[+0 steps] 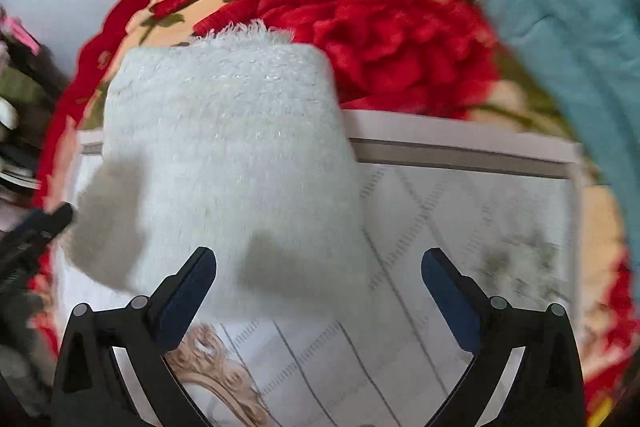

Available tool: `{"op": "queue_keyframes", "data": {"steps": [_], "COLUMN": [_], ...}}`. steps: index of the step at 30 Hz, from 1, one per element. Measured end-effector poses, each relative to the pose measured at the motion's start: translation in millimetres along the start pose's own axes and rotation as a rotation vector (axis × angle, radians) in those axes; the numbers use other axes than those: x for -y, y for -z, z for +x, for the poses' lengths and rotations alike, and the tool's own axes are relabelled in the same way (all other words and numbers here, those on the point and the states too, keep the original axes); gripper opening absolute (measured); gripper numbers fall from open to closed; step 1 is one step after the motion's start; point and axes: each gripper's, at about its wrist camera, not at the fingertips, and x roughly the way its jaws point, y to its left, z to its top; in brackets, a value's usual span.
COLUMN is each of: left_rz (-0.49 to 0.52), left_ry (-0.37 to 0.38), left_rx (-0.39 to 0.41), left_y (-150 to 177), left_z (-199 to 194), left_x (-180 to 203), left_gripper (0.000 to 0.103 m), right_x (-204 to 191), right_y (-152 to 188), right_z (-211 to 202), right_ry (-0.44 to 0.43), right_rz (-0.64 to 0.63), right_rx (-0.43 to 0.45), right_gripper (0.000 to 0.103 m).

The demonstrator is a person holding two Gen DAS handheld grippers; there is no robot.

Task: Fold large clothes

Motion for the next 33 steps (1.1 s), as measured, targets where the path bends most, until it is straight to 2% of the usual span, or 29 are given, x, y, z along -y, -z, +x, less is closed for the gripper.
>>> {"op": "queue_keyframes", "data": {"steps": [4,6,11,16,22,28,33], "left_rz": [-0.001,-0.005,0.002,0.052,0.069,0.059,0.045], "left_ry": [-0.013,-0.004,0.011,0.017,0.021,-0.003,0.003], "left_rx": [0.028,0.048,0.103,0.166,0.196,0.246,0.289], "left_y": [8.2,12.0,23.3,41.0,68.8,96.8,112.4], "left_z": [-52.1,-81.9,-178.6,-281.6,-384.1,-465.1,-509.5], "left_x": [3.0,0.9,-9.2,-15.8,-22.4,-20.9,-16.7], "left_gripper": [0.102,0.102,0.102,0.102,0.102,0.102,0.102], "right_x": [-17.6,-16.1,-34.5,-42.2,-52.8,-54.4,-49.4], "right_y": [29.9,45.8,81.2,122.6,177.0,227.7,262.1], "right_z": [-74.9,-107.0,-218.0,-331.8,-464.2,-563.9,-622.9], "right_ry": [0.122,0.144,0.181,0.193,0.194,0.157,0.132], "right_rz": [0.012,0.025,0.052,0.088,0.104,0.086,0.066], "right_rx": [0.068,0.094,0.152,0.219,0.295,0.369,0.433], "right_gripper": [0.103,0.103,0.103,0.103,0.103,0.103,0.103]}}
